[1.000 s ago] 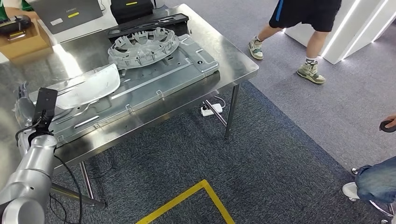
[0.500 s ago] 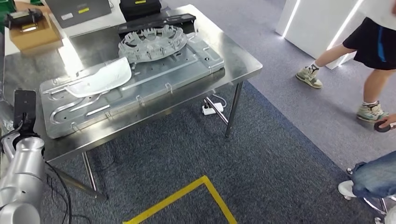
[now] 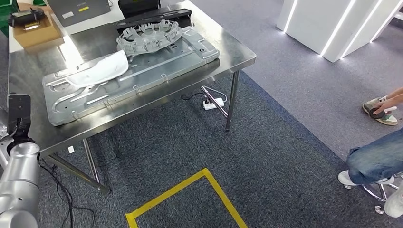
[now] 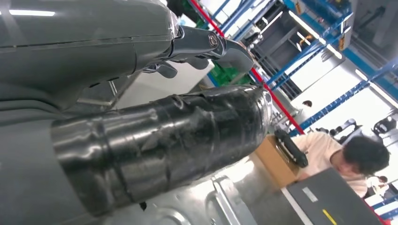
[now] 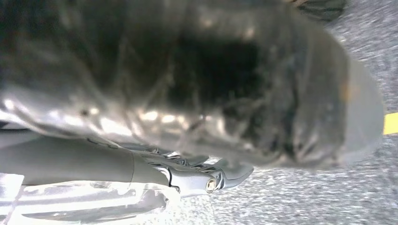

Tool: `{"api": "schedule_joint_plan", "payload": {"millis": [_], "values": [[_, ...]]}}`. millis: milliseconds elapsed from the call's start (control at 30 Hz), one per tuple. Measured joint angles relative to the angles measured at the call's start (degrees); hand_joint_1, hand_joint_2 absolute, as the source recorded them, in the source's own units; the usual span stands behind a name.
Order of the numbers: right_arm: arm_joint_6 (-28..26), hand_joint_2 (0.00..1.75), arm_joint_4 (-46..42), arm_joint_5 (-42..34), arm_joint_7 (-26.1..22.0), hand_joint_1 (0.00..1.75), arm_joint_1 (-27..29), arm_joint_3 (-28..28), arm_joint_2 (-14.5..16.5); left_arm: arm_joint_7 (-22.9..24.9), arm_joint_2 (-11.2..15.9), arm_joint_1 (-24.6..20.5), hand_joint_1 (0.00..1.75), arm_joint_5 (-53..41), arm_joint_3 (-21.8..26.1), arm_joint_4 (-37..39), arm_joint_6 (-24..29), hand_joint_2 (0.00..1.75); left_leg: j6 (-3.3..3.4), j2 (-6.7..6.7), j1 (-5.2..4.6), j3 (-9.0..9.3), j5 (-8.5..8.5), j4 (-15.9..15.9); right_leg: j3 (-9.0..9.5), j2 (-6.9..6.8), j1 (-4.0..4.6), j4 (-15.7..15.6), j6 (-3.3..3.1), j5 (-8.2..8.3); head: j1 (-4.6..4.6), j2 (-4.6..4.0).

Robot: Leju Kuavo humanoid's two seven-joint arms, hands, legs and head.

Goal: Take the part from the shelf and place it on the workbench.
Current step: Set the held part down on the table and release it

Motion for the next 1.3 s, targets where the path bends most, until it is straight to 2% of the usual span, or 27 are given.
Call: {"api": "schedule_joint_plan", "payload": {"millis": [33,67,100,133,200,267,300,333,400,433,533,567,600,633,667,700,733,800,833,900,967,1067,1100,1133,1167,1267,1300], "values": [[0.0,0.0,0.0,0.0,0.0,0.0,0.0,0.0,0.0,0.0,0.1,0.1,0.0,0.0,0.1,0.0,0.0,0.0,-0.12,0.0,0.01,-0.65,-2.36,3.7,-0.94,-0.06,0.13,0.1,-0.14,0.72,0.0,0.0],[0.0,0.0,0.0,0.1,0.0,0.0,0.0,0.0,0.0,0.0,0.1,0.3,0.0,0.1,0.2,0.0,0.0,0.0,-0.21,0.01,0.02,-0.86,-3.31,6.8,-1.92,-0.09,0.26,0.1,-0.16,1.41,-0.01,0.0],[0.0,0.0,0.0,0.1,0.0,0.0,0.0,0.0,0.0,0.0,0.1,0.5,0.0,0.1,0.3,0.0,0.0,0.0,-0.24,0.01,0.02,-0.4,-2.85,8.4,-2.94,-0.13,0.36,0.3,-0.16,2.1,0.0,0.0],[0.0,0.0,0.0,0.1,0.0,0.0,0.0,0.0,0.0,0.0,0.1,0.6,0.0,0.1,0.4,0.0,0.0,0.0,-0.19,0.01,0.02,0.93,-1.49,8.1,-3.99,-0.16,0.43,0.4,-0.12,2.77,-0.01,0.0],[0.0,0.0,0.0,0.1,0.0,0.0,0.0,0.0,0.0,0.0,0.2,0.7,0.0,0.1,0.5,0.0,0.0,0.0,0.11,0.02,-0.02,6.31,0.36,2.5,-5.75,-0.16,0.53,0.8,0.1,3.98,-0.02,0.0],[0.0,0.0,0.0,0.1,0.0,0.0,0.0,0.0,0.0,-0.1,0.3,0.5,0.0,0.0,0.5,0.0,0.0,0.0,0.57,0.02,-0.31,12.12,-1.05,-5.3,-6.67,-0.15,0.68,1.1,0.55,4.96,0.02,0.0],[0.0,0.0,0.0,0.1,0.0,0.0,0.0,0.0,0.0,-0.1,0.4,0.4,0.0,0.0,0.5,0.0,0.0,0.0,0.88,0.04,-0.54,13.62,-1.86,-7.6,-6.84,-0.15,0.68,1.1,0.83,5.46,0.04,0.0],[0.0,0.0,0.0,0.1,0.0,0.0,0.0,0.0,0.0,-0.2,0.4,0.3,0.0,0.0,0.5,0.0,0.0,0.0,1.21,0.07,-0.75,13.99,-2.07,-8.8,-6.94,-0.15,0.65,1.1,1.14,5.99,0.06,0.0],[0.0,0.0,0.0,0.1,0.0,0.0,0.1,0.0,0.0,-0.3,0.3,0.3,0.0,-0.1,0.5,0.0,0.0,0.0,2.02,0.3,-0.74,13.17,-1.01,-8.9,-7.47,0.03,0.47,1.3,1.78,5.93,0.07,0.0],[0.0,0.0,0.0,0.1,0.0,0.0,0.1,-0.1,0.0,-0.3,0.2,0.3,0.0,-0.1,0.5,0.1,0.0,0.0,2.46,0.43,-0.66,12.66,-0.34,-9.0,-8.06,0.15,0.39,2.4,2.05,4.45,0.11,0.0],[0.0,0.0,0.0,0.0,0.0,0.0,0.2,-0.1,0.0,-0.5,0.1,0.3,0.0,-0.1,0.5,0.1,-0.4,0.0,3.36,0.55,-0.58,10.39,1.46,-9.1,-10.86,0.3,0.13,11.2,2.59,-3.46,0.19,0.0],[0.0,0.0,0.0,0.0,0.0,0.0,0.2,-0.1,0.0,-0.5,0.1,0.3,0.0,-0.1,0.5,0.1,-0.7,0.0,3.39,0.53,-0.58,9.54,2.01,-9.1,-11.55,0.3,0.05,14.6,2.72,-4.58,0.19,0.0],[0.0,0.0,0.0,0.0,0.0,0.0,0.2,-0.1,0.0,-0.6,0.1,0.4,0.0,-0.1,0.5,0.0,-1.1,0.0,3.31,0.54,-0.59,8.72,2.6,-9.0,-11.68,0.3,-0.03,16.8,2.81,-4.07,0.19,0.0],[0.0,0.0,0.0,0.0,0.0,0.0,0.2,-0.1,0.0,-0.6,0.1,0.6,0.0,-0.1,0.5,0.0,-1.5,0.0,3.18,0.55,-0.59,7.89,3.15,-8.9,-11.03,0.29,-0.13,17.5,2.85,-2.54,0.19,0.0],[0.0,0.0,0.0,-0.1,0.0,0.0,0.2,-0.1,-0.1,-0.6,0.1,0.7,0.0,-0.1,0.5,0.0,-1.8,0.0,3.0,0.56,-0.58,7.13,3.66,-8.8,-9.37,0.29,-0.2,16.2,2.81,-0.77,0.19,0.0],[0.0,0.44,0.0,-0.1,0.0,0.0,0.2,-0.1,-0.1,-0.6,0.1,0.7,0.0,-0.2,0.5,0.0,-2.1,0.0,2.77,0.57,-0.55,6.52,4.08,-8.7,-6.71,0.3,-0.25,13.2,2.68,0.31,0.17,0.0],[0.0,0.87,0.0,-0.1,-0.1,0.0,0.2,-0.1,-0.1,-0.6,0.1,0.8,0.0,-0.2,0.5,0.0,-2.3,0.0,2.52,0.55,-0.57,6.01,4.38,-8.4,-3.54,0.32,-0.17,9.1,2.51,0.21,0.17,0.0],[-0.1,1.75,0.0,-0.2,-0.2,0.0,0.1,-0.1,-0.2,-0.4,0.2,0.8,0.0,-0.5,0.5,0.0,-2.5,0.0,1.83,0.44,-0.68,5.4,4.94,-8.0,0.98,0.36,0.05,2.5,2.15,-1.77,0.16,0.0],[-0.1,1.75,0.0,-0.2,-0.3,0.0,0.1,-0.1,-0.2,-0.3,0.2,0.8,0.0,-0.6,0.5,0.0,-2.6,0.0,1.45,0.38,-0.74,5.19,5.24,-7.9,1.75,0.33,0.17,1.0,1.96,-2.51,0.17,0.0],[0.0,1.75,0.0,-0.3,-0.4,0.0,0.1,-0.2,-0.2,-0.1,0.3,0.9,0.0,-0.8,0.5,0.0,-2.8,0.0,0.8,0.33,-0.62,4.78,5.36,-7.5,1.7,0.01,0.06,0.3,1.29,-2.43,0.15,0.0],[0.0,1.75,0.0,-0.4,-0.4,0.0,0.1,-0.2,-0.3,0.0,0.3,1.0,0.0,-0.9,0.5,0.0,-2.9,0.0,0.33,0.31,-0.42,3.39,2.88,-4.4,1.4,-0.53,-0.03,0.0,0.45,-1.8,0.14,0.0],[0.0,1.75,0.0,-0.4,-0.5,0.0,0.1,-0.2,-0.3,0.1,0.3,1.4,0.0,-1.0,0.5,0.0,-2.9,0.0,-0.25,0.32,-0.32,-0.62,-2.77,6.1,0.47,-1.44,0.29,0.2,-0.18,-1.19,0.14,0.0],[0.0,1.75,0.0,-0.4,-0.5,0.0,0.1,-0.2,-0.3,0.2,0.3,1.6,0.0,-1.0,0.5,0.0,-2.9,0.0,-0.33,0.32,-0.31,-1.07,-3.22,8.0,0.15,-1.76,0.4,0.3,-0.24,-1.07,0.14,0.0],[0.0,1.75,0.0,-0.4,-0.5,0.0,0.2,-0.2,-0.3,0.2,0.3,1.8,0.0,-1.0,0.5,0.0,-2.9,0.0,-0.32,0.36,-0.32,-0.54,-2.72,8.0,-0.13,-2.09,0.49,0.4,-0.23,-0.99,0.14,0.0],[0.0,1.31,0.0,-0.4,-0.5,0.0,0.2,-0.2,-0.3,0.2,0.3,1.9,0.0,-1.0,0.5,0.0,-2.9,0.0,-0.23,0.56,-0.33,1.13,-1.41,5.7,-0.3,-2.48,0.55,0.5,-0.21,-0.95,0.13,0.0],[0.0,0.0,0.0,-0.4,-0.5,0.0,0.2,-0.2,-0.3,0.2,0.3,1.7,0.0,-1.1,0.5,0.0,-2.9,0.0,0.55,3.2,-0.87,7.78,1.65,-4.8,-0.4,-3.7,0.84,0.8,0.02,-0.97,0.15,0.0],[0.1,0.0,0.0,-0.4,-0.6,0.0,0.2,-0.2,-0.3,0.2,0.3,1.5,0.0,-1.2,0.5,-0.1,-2.9,0.0,0.99,3.79,-1.17,8.77,1.74,-6.7,-0.38,-4.15,0.95,0.8,0.21,-0.95,0.16,0.0]]}}
